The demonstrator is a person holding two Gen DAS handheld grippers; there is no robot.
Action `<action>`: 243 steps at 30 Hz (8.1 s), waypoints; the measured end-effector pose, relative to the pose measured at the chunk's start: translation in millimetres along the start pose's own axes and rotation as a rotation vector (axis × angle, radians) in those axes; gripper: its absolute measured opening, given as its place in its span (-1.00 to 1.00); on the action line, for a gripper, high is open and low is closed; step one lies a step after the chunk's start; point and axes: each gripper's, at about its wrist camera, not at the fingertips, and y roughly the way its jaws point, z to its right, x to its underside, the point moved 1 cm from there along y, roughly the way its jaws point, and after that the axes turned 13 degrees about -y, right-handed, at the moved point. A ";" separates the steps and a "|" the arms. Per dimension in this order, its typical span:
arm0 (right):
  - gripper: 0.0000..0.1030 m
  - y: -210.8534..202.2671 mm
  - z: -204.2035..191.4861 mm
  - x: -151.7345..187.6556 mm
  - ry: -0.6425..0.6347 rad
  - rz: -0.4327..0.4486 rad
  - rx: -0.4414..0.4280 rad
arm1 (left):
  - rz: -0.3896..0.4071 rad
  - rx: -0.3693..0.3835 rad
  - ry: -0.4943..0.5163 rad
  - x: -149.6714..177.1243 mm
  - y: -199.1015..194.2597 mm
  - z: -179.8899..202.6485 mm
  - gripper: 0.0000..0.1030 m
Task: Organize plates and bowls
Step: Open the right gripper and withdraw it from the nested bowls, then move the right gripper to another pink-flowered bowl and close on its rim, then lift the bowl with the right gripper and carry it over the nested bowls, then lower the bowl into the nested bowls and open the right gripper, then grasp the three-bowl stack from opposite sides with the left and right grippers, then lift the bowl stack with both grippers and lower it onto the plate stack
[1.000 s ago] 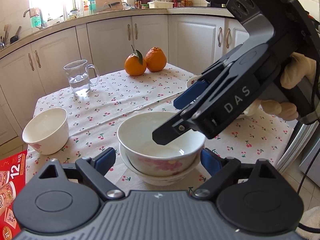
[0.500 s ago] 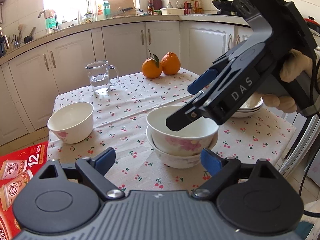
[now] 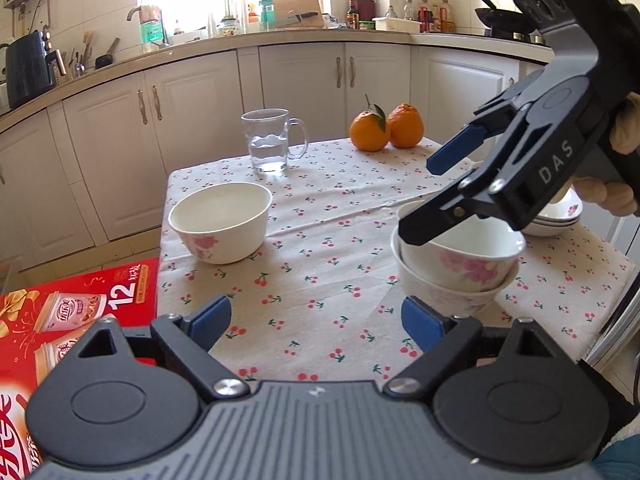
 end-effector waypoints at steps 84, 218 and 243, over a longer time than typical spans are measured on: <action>0.42 55.6 53.9 -71.2 -0.031 0.014 -0.232 | 0.025 0.007 0.051 -62.3 33.6 4.3 0.73; 0.66 -21.3 36.0 93.1 -0.272 -0.035 -0.190 | -0.327 0.602 0.569 -47.0 92.1 87.9 0.61; 0.66 -77.0 155.2 164.8 -0.133 -0.132 0.042 | -0.253 0.748 0.668 -83.0 186.2 216.2 0.61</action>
